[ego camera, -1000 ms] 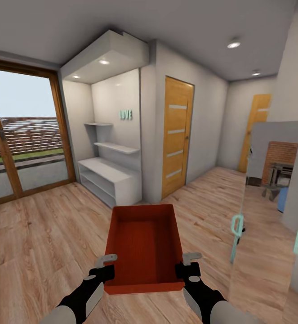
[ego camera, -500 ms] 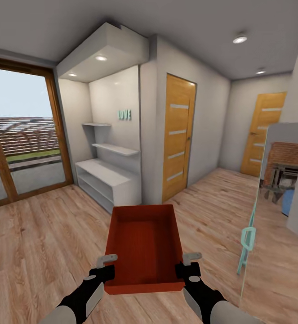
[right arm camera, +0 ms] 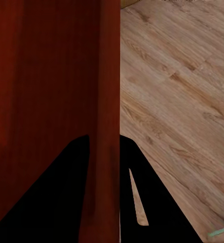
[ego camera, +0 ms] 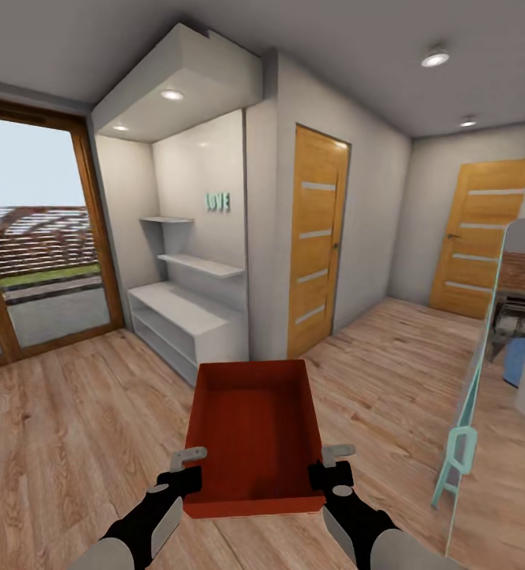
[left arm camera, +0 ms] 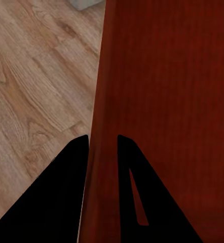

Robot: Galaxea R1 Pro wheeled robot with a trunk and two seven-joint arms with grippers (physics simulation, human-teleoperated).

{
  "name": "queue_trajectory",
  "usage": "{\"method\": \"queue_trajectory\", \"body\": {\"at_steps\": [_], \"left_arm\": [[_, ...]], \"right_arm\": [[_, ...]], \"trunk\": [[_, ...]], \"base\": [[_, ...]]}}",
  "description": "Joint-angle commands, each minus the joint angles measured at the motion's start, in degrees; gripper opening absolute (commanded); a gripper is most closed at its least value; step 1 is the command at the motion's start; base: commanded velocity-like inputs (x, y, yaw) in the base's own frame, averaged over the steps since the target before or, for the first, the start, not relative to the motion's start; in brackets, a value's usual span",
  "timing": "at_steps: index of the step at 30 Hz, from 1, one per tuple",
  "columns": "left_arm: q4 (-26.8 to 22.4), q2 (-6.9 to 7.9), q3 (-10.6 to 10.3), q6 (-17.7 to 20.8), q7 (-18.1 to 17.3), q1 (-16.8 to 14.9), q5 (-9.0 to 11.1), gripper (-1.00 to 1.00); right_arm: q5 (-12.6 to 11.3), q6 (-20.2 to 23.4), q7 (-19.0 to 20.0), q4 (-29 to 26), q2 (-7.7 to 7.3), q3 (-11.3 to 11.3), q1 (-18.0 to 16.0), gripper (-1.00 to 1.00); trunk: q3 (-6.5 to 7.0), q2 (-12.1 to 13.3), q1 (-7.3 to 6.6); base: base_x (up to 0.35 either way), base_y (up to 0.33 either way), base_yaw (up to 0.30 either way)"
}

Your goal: Move the two storage containers from the living room to the garage. In the garage, place one container on the floor and stack the other container on top of it (either order is fine).

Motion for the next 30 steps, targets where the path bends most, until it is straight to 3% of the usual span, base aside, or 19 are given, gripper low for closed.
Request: {"method": "queue_trajectory", "body": {"at_steps": [1,11,30], "left_arm": [[0.6,2.67,-0.3,0.3,3.1,0.0,0.5,-1.0],[0.6,2.67,-0.3,0.3,3.1,0.0,0.5,-1.0],[0.6,2.67,-0.3,0.3,3.1,0.0,0.5,-1.0]], "right_arm": [[0.6,-0.9,-0.6,-0.1,-0.04,-1.0,-0.1,-1.0],[0.5,-0.8,-0.5,-0.1,-0.03,-1.1,-0.1,-1.0],[0.6,-0.8,-0.5,-0.1,-0.03,-1.1,-0.1,-1.0]], "trunk": [[-0.07,-0.1,0.04],[-0.02,-0.1,0.04],[-0.01,-0.1,0.04]], "base": [[0.324,0.0,0.0],[0.324,0.0,-0.048],[0.324,0.0,-0.254]]}}
